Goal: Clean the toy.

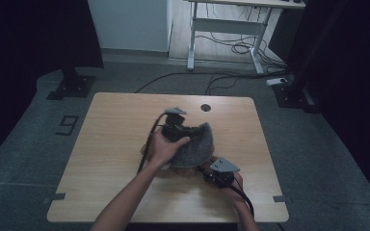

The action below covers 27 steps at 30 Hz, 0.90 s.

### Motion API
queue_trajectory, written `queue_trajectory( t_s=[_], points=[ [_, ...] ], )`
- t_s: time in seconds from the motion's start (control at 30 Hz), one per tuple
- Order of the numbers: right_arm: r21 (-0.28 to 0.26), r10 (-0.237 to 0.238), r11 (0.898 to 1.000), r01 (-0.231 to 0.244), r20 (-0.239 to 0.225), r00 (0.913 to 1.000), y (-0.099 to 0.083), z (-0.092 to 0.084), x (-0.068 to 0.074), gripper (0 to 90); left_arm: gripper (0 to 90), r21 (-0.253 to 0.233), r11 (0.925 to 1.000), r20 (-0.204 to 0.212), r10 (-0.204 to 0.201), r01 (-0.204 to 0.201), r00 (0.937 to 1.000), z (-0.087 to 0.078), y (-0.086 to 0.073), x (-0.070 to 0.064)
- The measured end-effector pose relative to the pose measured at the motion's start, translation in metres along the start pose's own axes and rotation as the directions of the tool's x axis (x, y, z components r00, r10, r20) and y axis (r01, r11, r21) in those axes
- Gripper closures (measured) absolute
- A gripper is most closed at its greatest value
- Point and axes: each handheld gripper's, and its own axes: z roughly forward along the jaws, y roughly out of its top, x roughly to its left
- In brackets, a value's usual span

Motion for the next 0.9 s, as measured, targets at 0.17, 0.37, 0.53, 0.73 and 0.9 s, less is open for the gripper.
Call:
queue_trajectory(
  t_s=[0.17,0.37,0.53,0.73,0.9],
  points=[
    [0.025,-0.004,1.0,0.004,-0.001,1.0,-0.004,-0.001,-0.001,58.8,83.8,0.021,0.9998,-0.06,0.004,-0.003,0.9982,0.02,-0.025,0.009],
    [0.037,0.042,0.998,-0.043,0.023,0.9988,-0.007,0.001,-0.001,59.3,83.9,0.005,0.9986,-0.239,0.052,-0.052,0.9696,-0.021,-0.041,0.025],
    [0.041,0.1,0.994,-0.1,0.006,0.995,-0.008,0.002,-0.002,59.5,84.3,-0.03,0.9976,-0.323,0.049,-0.062,0.9452,-0.058,-0.065,0.039],
    [0.038,0.156,0.987,-0.155,-0.007,0.9878,-0.009,0.002,-0.003,59.4,84.2,-0.09,0.9955,-0.359,-0.003,-0.031,0.9335,-0.097,-0.083,0.056],
    [0.029,0.177,0.984,-0.176,-0.019,0.9841,-0.011,0.002,-0.004,59.3,84.4,-0.113,0.9926,-0.359,-0.082,0.044,0.9297,-0.112,-0.109,0.075]
  ],
)
